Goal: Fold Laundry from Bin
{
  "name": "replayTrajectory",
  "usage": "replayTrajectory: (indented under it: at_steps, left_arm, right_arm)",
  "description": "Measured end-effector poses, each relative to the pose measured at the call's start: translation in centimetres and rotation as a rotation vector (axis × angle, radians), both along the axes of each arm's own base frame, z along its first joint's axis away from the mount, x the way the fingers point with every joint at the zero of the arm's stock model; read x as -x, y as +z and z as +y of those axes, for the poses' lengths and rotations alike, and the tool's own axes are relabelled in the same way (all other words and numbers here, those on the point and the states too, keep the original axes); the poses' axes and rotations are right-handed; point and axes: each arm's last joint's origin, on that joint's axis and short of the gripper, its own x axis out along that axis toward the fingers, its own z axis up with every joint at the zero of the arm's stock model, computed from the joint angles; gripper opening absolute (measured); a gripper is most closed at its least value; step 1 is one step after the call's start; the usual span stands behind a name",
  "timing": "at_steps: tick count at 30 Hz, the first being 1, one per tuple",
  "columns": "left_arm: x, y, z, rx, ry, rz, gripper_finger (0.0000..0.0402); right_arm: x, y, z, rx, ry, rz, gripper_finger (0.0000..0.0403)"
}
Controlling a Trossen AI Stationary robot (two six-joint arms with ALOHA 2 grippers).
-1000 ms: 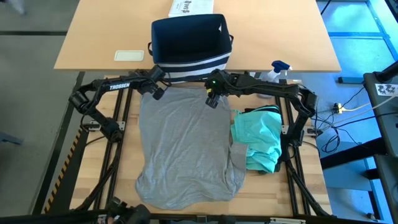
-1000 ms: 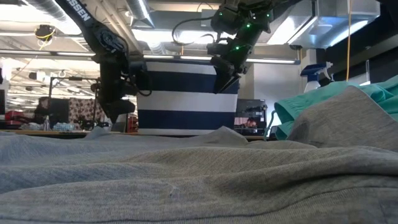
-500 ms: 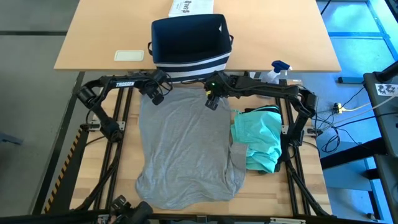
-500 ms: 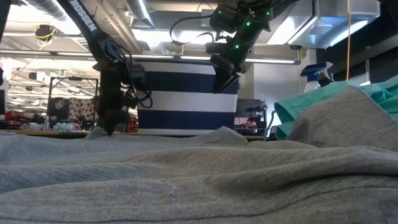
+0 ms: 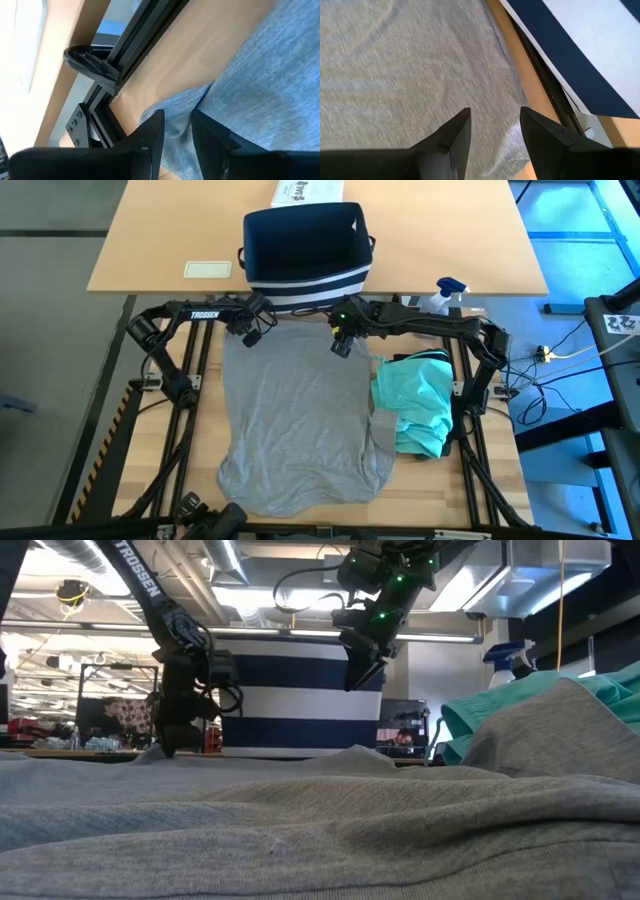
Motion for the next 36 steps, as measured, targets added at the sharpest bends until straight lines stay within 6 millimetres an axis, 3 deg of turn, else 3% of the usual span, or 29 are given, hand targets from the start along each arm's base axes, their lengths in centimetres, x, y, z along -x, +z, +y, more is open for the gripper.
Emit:
replayTrajectory:
  at_steps: [6, 11, 15, 20, 24, 28, 32, 36]
  left_arm:
    - [0.2, 0.1, 0.1, -0.041, 0.042, 0.019, 0.0092]
    - [0.8, 0.3, 0.0, -0.111, 0.093, 0.137, 0.0092]
    - [0.6, 1.7, -1.1, -0.185, 0.071, 0.222, 0.0092]
    - [0.2, 5.0, -2.9, -0.253, 0.038, 0.105, 0.0092]
    - [0.4, 7.6, -4.9, -0.306, 0.026, 0.016, 0.0092]
    - [0.8, 9.5, -7.4, -0.246, -0.025, -0.111, 0.0092]
    - [0.0, 10.4, -10.9, -0.084, -0.141, -0.293, 0.0092]
    - [-1.4, 10.4, -15.1, 0.011, -0.300, -0.319, 0.0092]
  right_arm:
    - [0.0, 0.0, 0.0, -0.001, 0.000, 0.003, 0.0170]
    - [0.5, 0.0, 0.2, -0.020, 0.004, 0.039, 0.0170]
    - [1.3, 1.4, 1.2, -0.015, 0.018, 0.044, 0.0170]
    - [2.0, 3.7, 3.3, 0.004, 0.061, -0.013, 0.0170]
    - [2.8, 4.9, 5.1, 0.026, 0.064, -0.019, 0.0170]
    - [3.3, 5.2, 7.0, 0.019, 0.068, 0.021, 0.0170]
    - [3.7, 5.1, 9.6, 0.011, 0.103, 0.068, 0.0170]
    - [4.0, 4.8, 13.1, 0.019, 0.136, 0.116, 0.0170]
